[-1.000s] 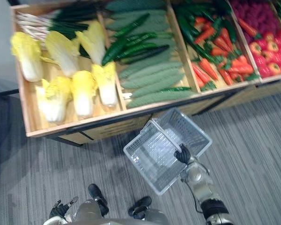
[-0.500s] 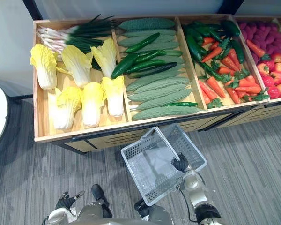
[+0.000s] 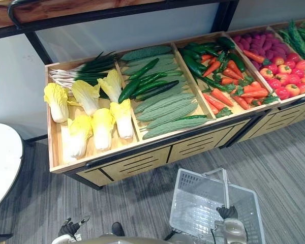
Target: Pick vegetable in the basket
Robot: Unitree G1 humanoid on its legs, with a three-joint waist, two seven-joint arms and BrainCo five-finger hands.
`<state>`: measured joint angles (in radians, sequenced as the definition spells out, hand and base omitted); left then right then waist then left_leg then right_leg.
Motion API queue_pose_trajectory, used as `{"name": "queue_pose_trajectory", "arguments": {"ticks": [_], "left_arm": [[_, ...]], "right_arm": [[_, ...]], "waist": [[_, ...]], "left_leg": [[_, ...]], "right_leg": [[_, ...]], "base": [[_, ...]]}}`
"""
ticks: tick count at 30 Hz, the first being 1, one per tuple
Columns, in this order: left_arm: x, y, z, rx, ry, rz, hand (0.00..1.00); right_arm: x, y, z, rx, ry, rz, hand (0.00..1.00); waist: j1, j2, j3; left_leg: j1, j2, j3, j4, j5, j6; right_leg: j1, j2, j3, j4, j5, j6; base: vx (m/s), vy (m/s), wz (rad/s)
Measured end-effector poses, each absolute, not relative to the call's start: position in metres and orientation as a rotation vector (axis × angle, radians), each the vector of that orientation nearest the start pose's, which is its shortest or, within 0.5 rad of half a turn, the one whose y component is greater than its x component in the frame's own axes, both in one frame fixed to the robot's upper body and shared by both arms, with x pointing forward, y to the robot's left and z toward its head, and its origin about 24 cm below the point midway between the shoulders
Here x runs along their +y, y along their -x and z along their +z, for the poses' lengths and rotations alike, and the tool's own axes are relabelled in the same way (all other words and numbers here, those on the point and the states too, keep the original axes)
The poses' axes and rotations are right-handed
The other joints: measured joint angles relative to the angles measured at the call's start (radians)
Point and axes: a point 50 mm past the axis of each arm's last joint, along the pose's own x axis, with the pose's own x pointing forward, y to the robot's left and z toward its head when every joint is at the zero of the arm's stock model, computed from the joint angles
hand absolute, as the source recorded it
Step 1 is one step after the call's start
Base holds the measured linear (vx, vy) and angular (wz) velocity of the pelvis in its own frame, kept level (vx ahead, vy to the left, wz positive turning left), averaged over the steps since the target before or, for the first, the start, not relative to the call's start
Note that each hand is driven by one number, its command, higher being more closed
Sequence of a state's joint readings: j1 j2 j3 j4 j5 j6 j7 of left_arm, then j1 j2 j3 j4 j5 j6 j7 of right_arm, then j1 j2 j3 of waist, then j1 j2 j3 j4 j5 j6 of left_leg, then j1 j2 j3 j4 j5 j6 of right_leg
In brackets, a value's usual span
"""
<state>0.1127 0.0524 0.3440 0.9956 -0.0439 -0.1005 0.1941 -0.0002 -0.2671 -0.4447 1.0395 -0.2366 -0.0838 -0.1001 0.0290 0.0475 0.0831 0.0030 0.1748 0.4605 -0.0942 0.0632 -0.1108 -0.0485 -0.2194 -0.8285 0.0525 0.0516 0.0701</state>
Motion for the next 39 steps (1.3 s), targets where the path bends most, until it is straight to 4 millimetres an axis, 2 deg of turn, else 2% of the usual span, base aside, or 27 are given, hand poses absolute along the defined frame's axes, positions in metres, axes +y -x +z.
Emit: {"name": "queue_pose_trajectory", "arguments": {"ticks": [2, 5, 6, 8, 13, 16, 20, 25, 29, 32, 36, 39], "left_arm": [[0.229, -0.099, -0.143, 0.907, 0.073, 0.635, 0.00], [0.232, -0.120, -0.119, 0.724, 0.077, 0.706, 0.00], [0.236, -0.133, -0.099, 0.601, 0.066, 0.743, 0.00], [0.238, -0.141, -0.088, 0.529, 0.061, 0.755, 0.00], [0.246, -0.173, -0.042, 0.284, 0.009, 0.801, 0.00], [0.253, -0.189, -0.022, 0.186, -0.008, 0.849, 0.00], [0.267, -0.194, -0.001, 0.095, -0.061, 0.923, 0.00], [0.281, -0.192, 0.005, 0.081, -0.133, 0.968, 0.00], [0.290, -0.193, 0.000, 0.127, -0.171, 0.989, 0.00], [0.293, -0.194, -0.006, 0.186, -0.208, 0.973, 0.00], [0.301, -0.202, -0.011, 0.248, -0.291, 0.941, 0.00], [0.302, -0.212, -0.006, 0.244, -0.307, 0.934, 0.00]], "right_arm": [[-0.313, -0.113, -0.119, 0.934, 0.275, -0.548, 1.00], [-0.317, -0.102, -0.120, 0.953, 0.267, -0.591, 1.00], [-0.317, -0.100, -0.121, 0.958, 0.269, -0.595, 1.00], [-0.317, -0.099, -0.121, 0.959, 0.270, -0.596, 1.00], [-0.314, -0.101, -0.122, 0.956, 0.264, -0.587, 1.00], [-0.311, -0.104, -0.123, 0.956, 0.283, -0.558, 1.00], [-0.304, -0.111, -0.123, 0.949, 0.319, -0.499, 1.00], [-0.297, -0.120, -0.123, 0.931, 0.363, -0.435, 1.00], [-0.295, -0.128, -0.119, 0.900, 0.394, -0.407, 1.00], [-0.296, -0.130, -0.117, 0.891, 0.401, -0.405, 1.00], [-0.294, -0.142, -0.111, 0.845, 0.434, -0.368, 1.00], [-0.295, -0.146, -0.108, 0.825, 0.457, -0.356, 1.00]], "waist": [[-0.001, 0.002, -0.001], [-0.003, 0.011, -0.011], [-0.002, 0.019, -0.017], [-0.003, 0.021, -0.019], [-0.003, 0.031, -0.033], [-0.008, 0.027, -0.037], [-0.020, 0.006, -0.044], [-0.030, -0.012, -0.047], [-0.032, -0.008, -0.047], [-0.048, -0.006, -0.045], [-0.052, -0.006, -0.034], [-0.053, -0.005, -0.025]], "left_leg": [[-0.002, -0.003, -0.014, 0.000, -0.001, 0.003], [-0.020, -0.005, -0.041, 0.000, -0.003, 0.005], [-0.020, -0.004, -0.046, 0.001, -0.002, 0.005], [-0.020, -0.004, -0.049, 0.005, -0.002, 0.004], [-0.019, -0.006, -0.056, 0.009, 0.005, 0.013], [-0.016, -0.007, -0.060, 0.009, 0.005, 0.013], [-0.011, -0.006, -0.057, 0.009, 0.004, 0.015], [-0.002, -0.008, -0.026, 0.009, -0.007, 0.018], [-0.002, -0.009, -0.005, 0.011, -0.015, 0.014], [-0.008, -0.009, -0.003, 0.011, -0.020, 0.007], [-0.022, -0.007, 0.025, 0.011, -0.019, 0.009], [-0.026, -0.007, 0.034, 0.011, -0.020, 0.008]], "right_leg": [[0.000, 0.007, 0.019, -0.016, 0.000, 0.000], [-0.002, 0.007, 0.022, -0.025, -0.002, -0.002], [-0.001, 0.014, 0.034, -0.034, -0.001, -0.003], [-0.001, 0.015, 0.036, -0.034, 0.000, -0.005], [0.001, 0.025, 0.044, -0.035, 0.015, -0.009], [0.002, 0.025, 0.050, -0.037, 0.020, -0.009], [0.003, 0.035, 0.066, -0.059, 0.033, -0.009], [0.008, 0.055, 0.099, -0.120, 0.071, -0.016], [0.002, 0.062, 0.122, -0.147, 0.083, -0.014], [-0.002, 0.066, 0.125, -0.157, 0.083, -0.013], [-0.039, 0.072, 0.166, -0.156, 0.092, -0.020], [-0.053, 0.073, 0.180, -0.154, 0.094, -0.022]], "base": [[-0.04, -0.040, 0.13], [-0.01, -0.028, 0.15], [0.07, -0.023, 0.06], [0.08, -0.023, 0.02], [0.11, -0.026, -0.01], [0.08, -0.019, -0.03], [0.05, -0.028, -0.11], [0.00, -0.023, -0.17], [-0.03, -0.034, -0.23], [0.01, -0.034, -0.03], [0.05, -0.026, -0.20], [0.07, -0.018, -0.15]]}}
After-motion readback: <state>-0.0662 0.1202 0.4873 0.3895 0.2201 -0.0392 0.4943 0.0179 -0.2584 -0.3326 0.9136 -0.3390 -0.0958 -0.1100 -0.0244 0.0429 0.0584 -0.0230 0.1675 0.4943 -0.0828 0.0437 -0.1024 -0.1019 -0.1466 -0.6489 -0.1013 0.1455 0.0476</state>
